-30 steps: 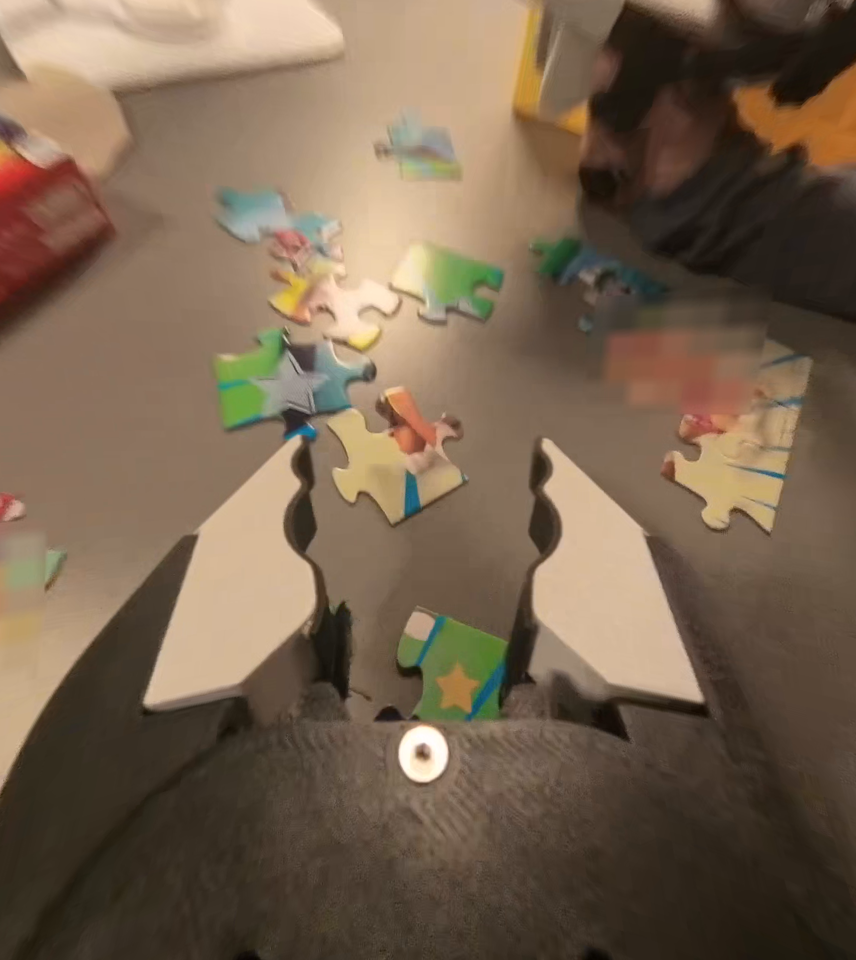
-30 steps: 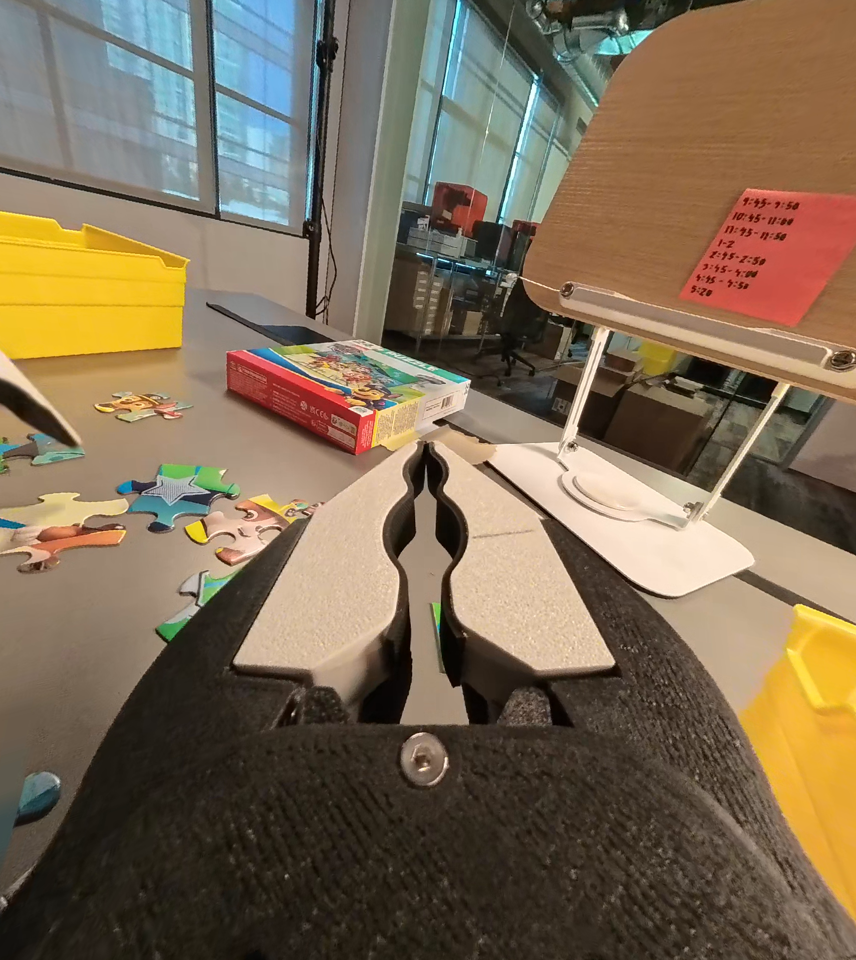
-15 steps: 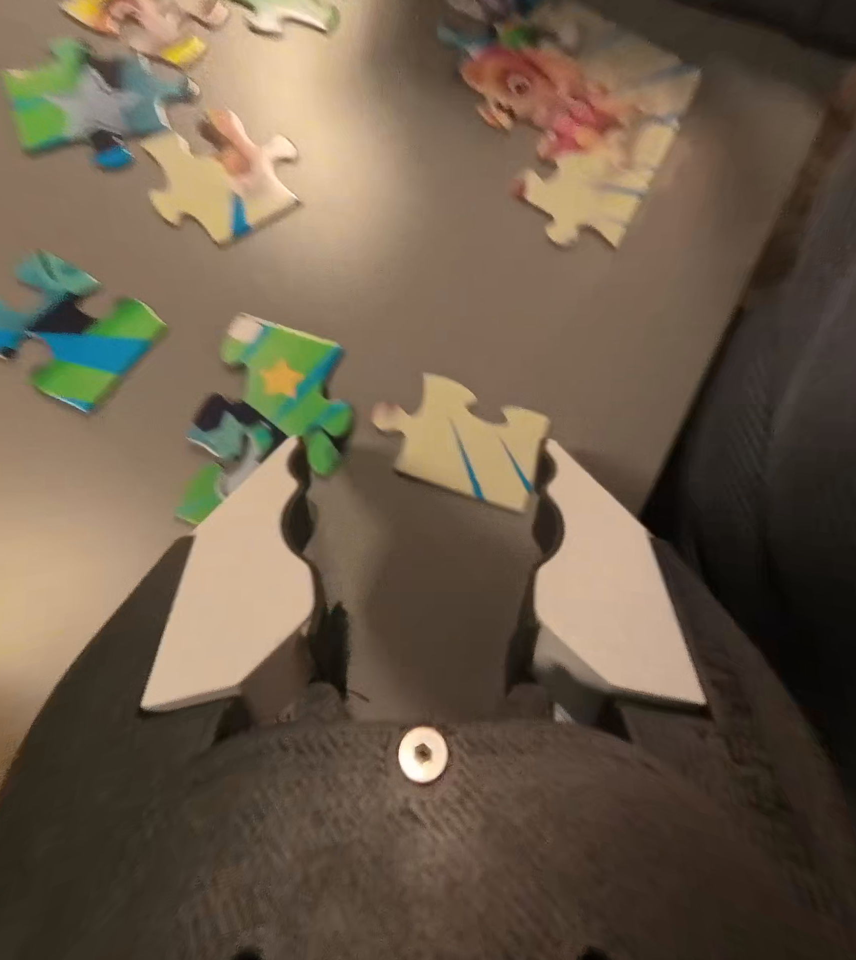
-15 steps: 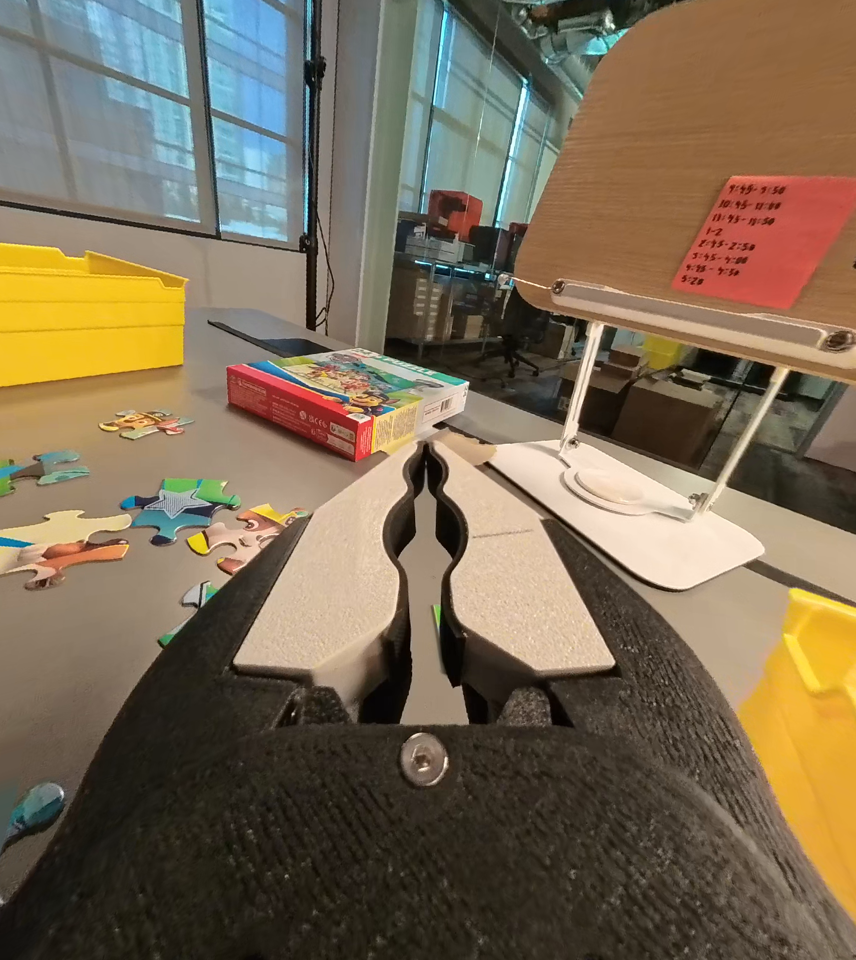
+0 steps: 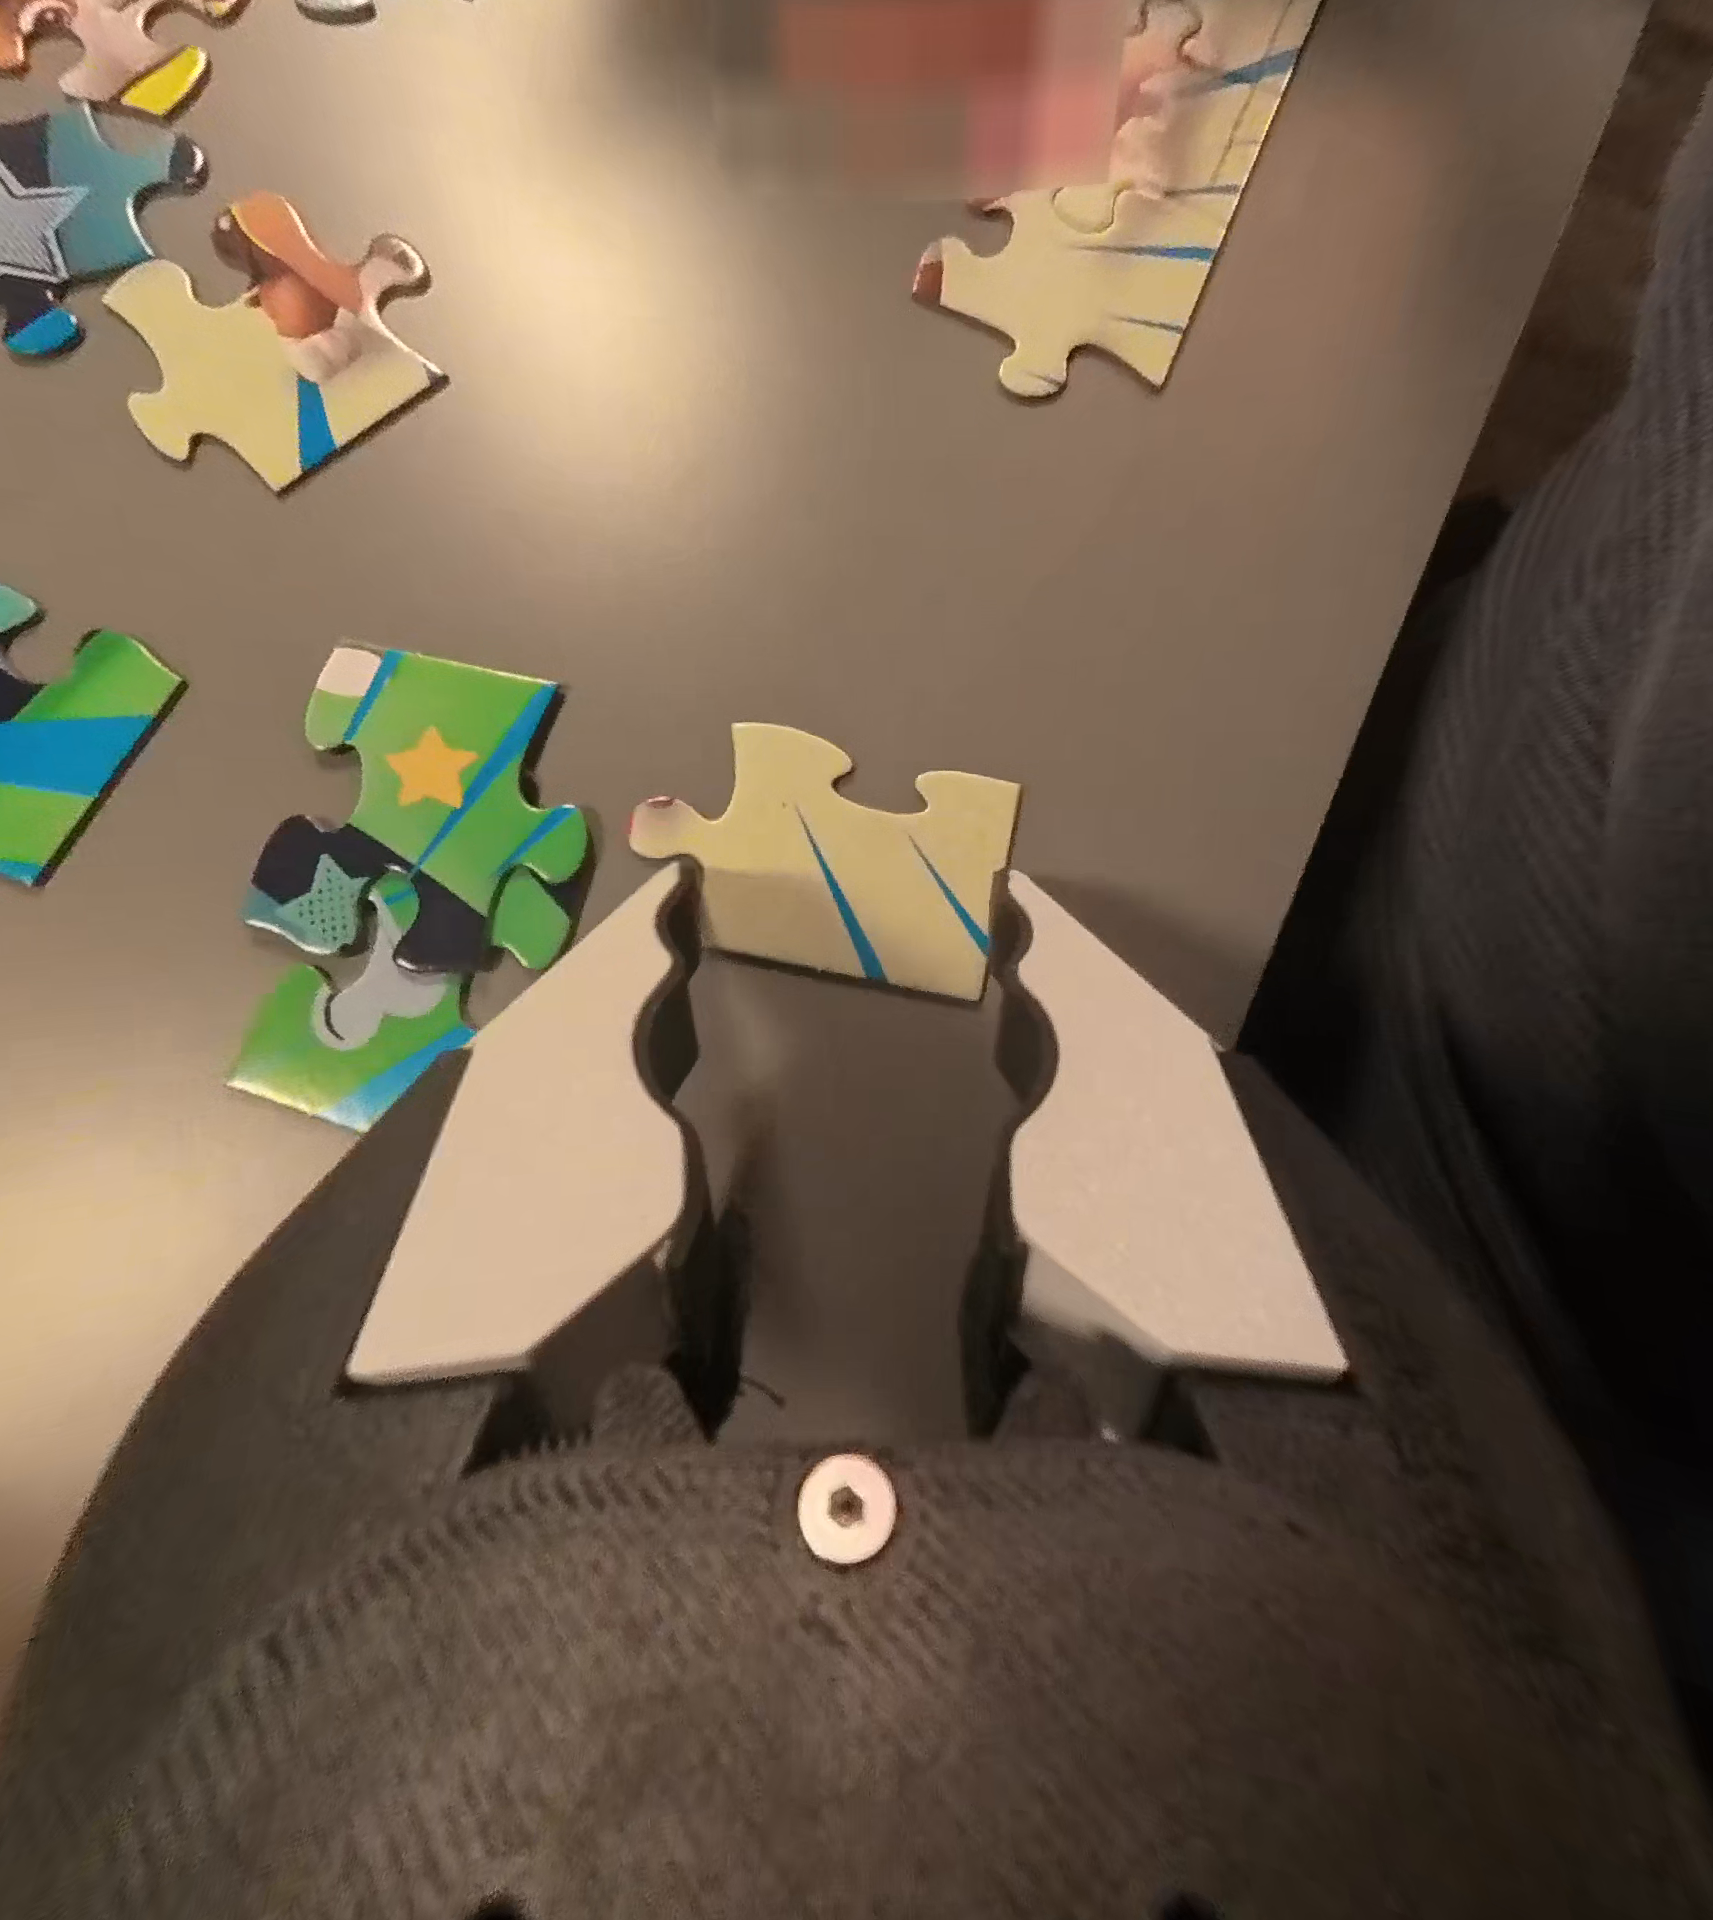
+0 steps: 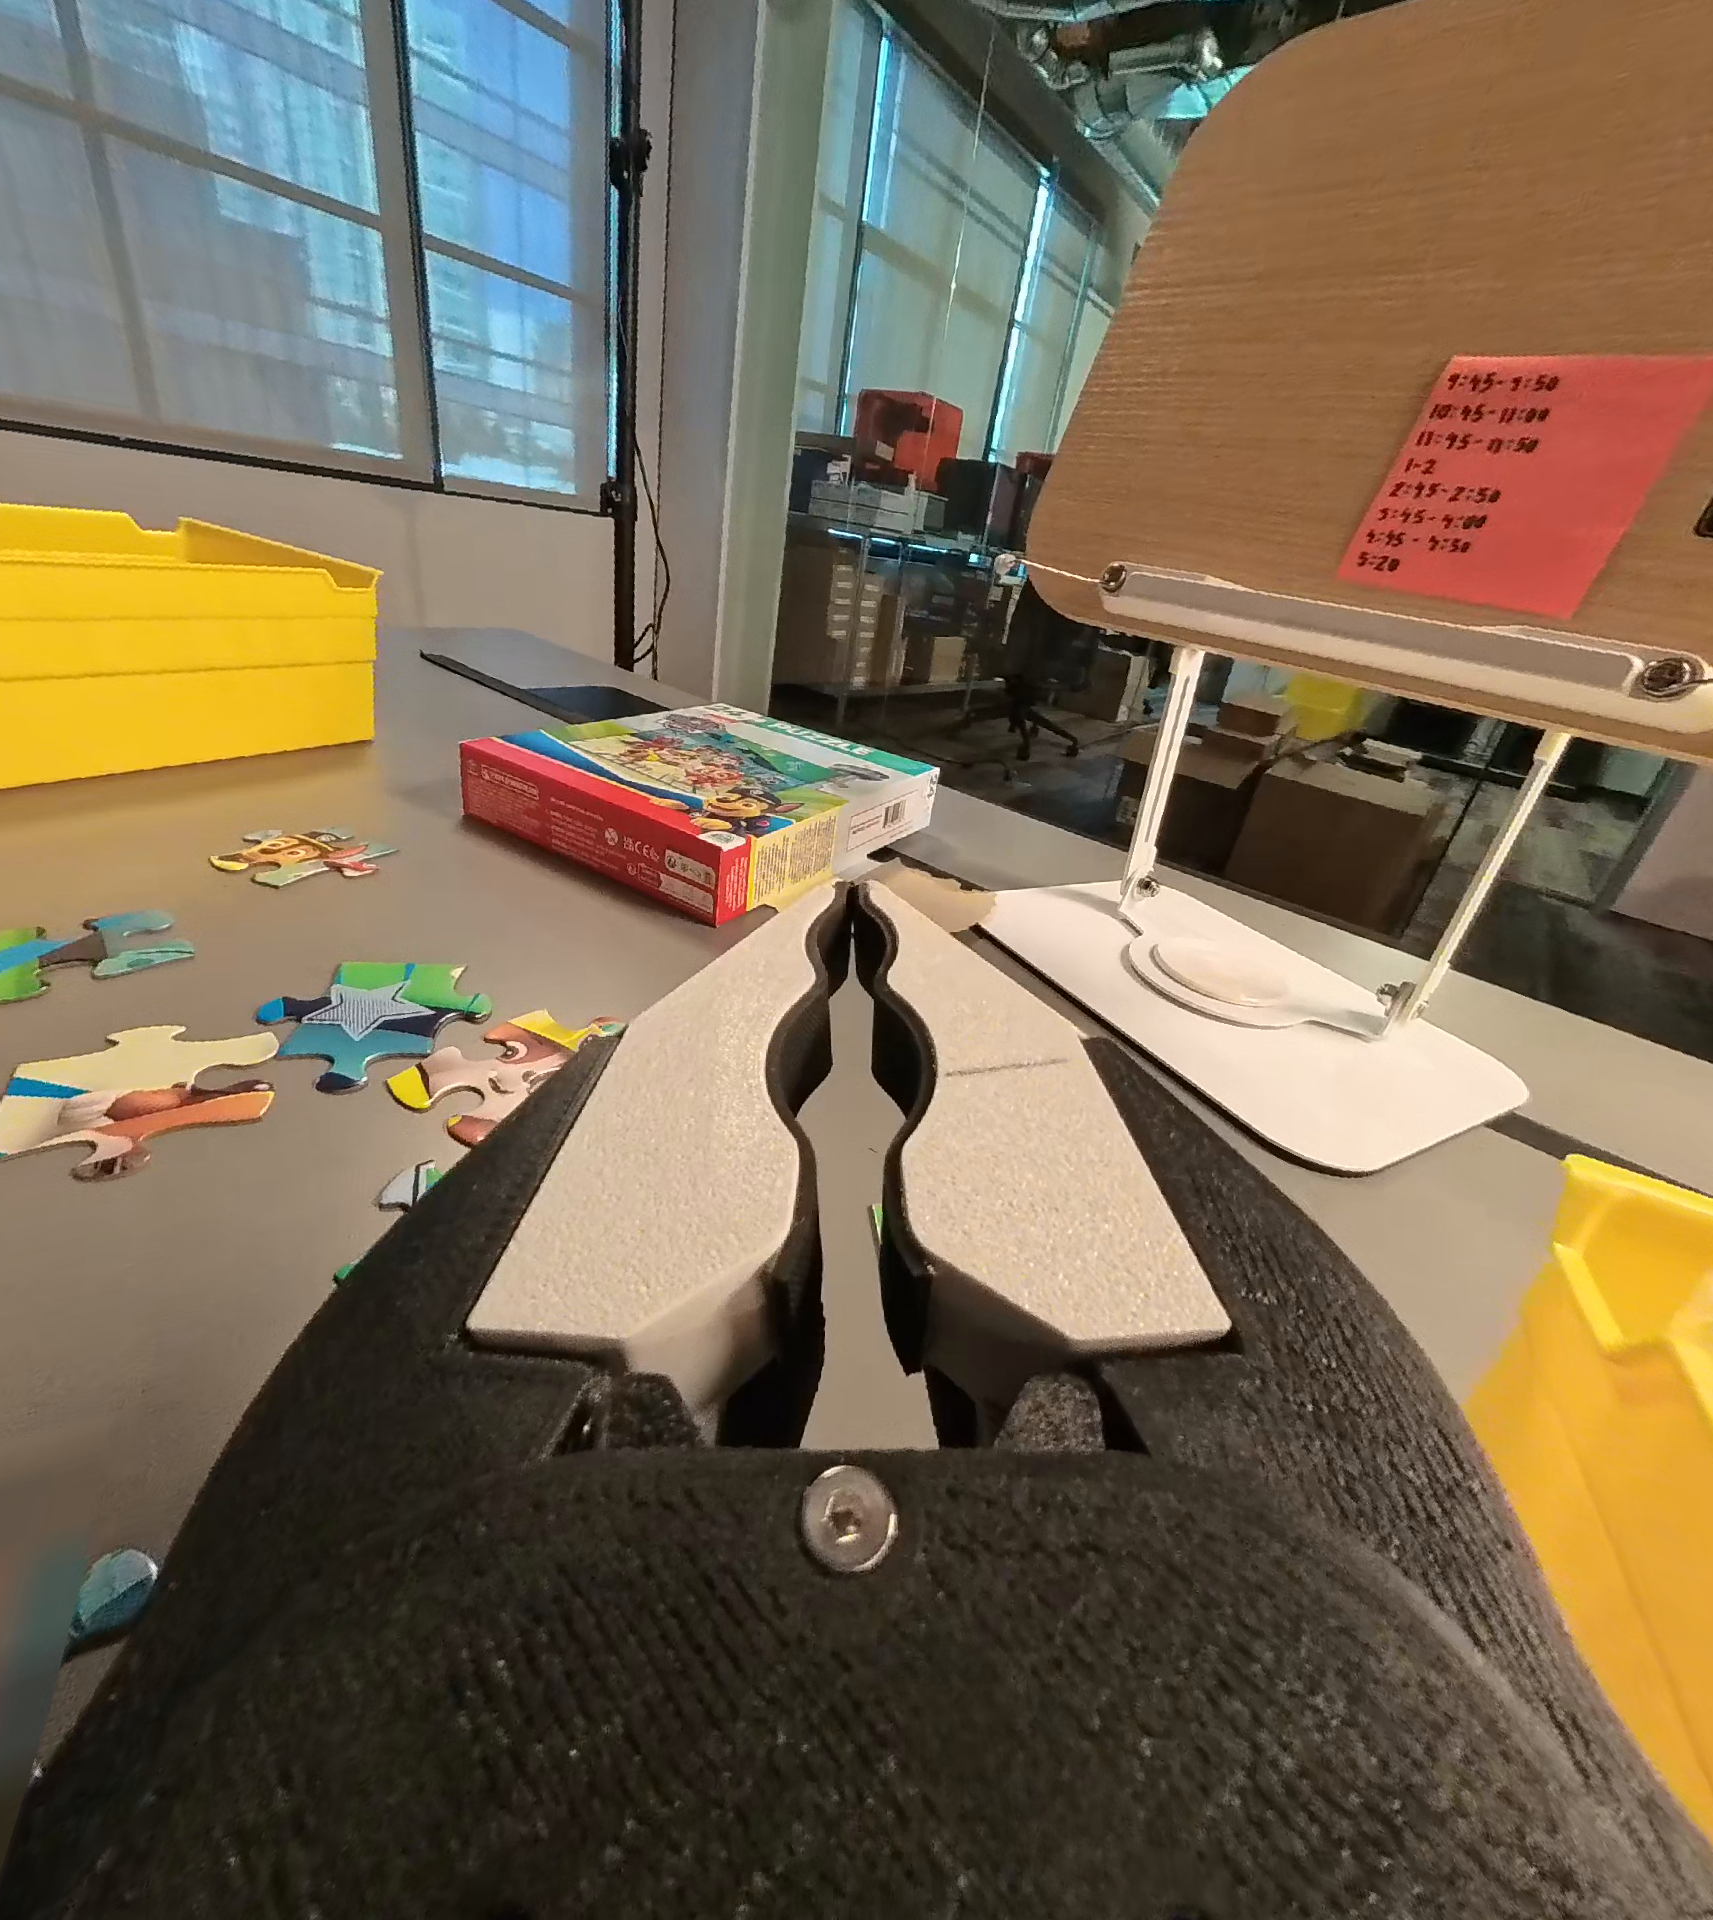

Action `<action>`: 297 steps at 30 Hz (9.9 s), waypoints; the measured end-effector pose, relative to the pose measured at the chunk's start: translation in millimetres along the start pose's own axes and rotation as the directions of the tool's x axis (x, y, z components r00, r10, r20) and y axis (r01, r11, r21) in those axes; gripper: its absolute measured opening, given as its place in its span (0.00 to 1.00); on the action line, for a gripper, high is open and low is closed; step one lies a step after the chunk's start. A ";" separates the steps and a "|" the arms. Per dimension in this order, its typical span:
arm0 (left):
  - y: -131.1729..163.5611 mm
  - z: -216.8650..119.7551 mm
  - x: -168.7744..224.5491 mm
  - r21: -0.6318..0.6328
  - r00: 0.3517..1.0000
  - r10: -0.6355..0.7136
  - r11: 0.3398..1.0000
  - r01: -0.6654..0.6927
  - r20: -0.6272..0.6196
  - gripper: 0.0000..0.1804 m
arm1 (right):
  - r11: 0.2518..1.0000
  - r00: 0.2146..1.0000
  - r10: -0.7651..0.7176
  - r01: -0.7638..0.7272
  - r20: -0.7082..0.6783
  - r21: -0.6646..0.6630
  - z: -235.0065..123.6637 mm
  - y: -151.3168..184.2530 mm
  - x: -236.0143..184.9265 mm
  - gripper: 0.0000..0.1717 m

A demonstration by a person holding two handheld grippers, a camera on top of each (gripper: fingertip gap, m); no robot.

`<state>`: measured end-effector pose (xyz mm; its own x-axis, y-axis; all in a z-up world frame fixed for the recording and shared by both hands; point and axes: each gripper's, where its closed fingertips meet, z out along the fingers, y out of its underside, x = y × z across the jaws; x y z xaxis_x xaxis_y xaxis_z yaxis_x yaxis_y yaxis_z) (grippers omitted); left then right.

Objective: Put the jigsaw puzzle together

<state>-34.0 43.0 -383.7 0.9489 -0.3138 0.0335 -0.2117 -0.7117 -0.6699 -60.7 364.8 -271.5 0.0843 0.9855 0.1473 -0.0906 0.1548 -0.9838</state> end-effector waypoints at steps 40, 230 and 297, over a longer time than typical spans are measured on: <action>2.4 -5.4 -75.0 0.078 0.950 -0.220 0.975 0.208 0.221 0.37 | 1.000 1.000 0.012 -0.012 0.022 -0.009 1.8 1.6 -2.9 0.00; -46.0 -151.1 -143.2 0.743 0.658 -0.450 0.616 -0.260 0.604 0.34 | 0.985 0.977 -0.167 0.161 -0.131 -0.058 -0.6 3.2 15.5 0.00; -41.2 -115.1 -142.2 0.631 0.704 -0.329 0.745 -0.217 0.630 0.27 | 0.994 0.976 -0.099 0.090 -0.193 -0.055 -8.0 5.0 33.7 0.00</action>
<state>-187.1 44.7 -275.5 0.8847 0.4093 -0.2232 -0.2156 -0.0654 -0.9743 -50.4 398.2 -272.3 0.2831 0.9332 0.2211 -0.0275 0.2384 -0.9708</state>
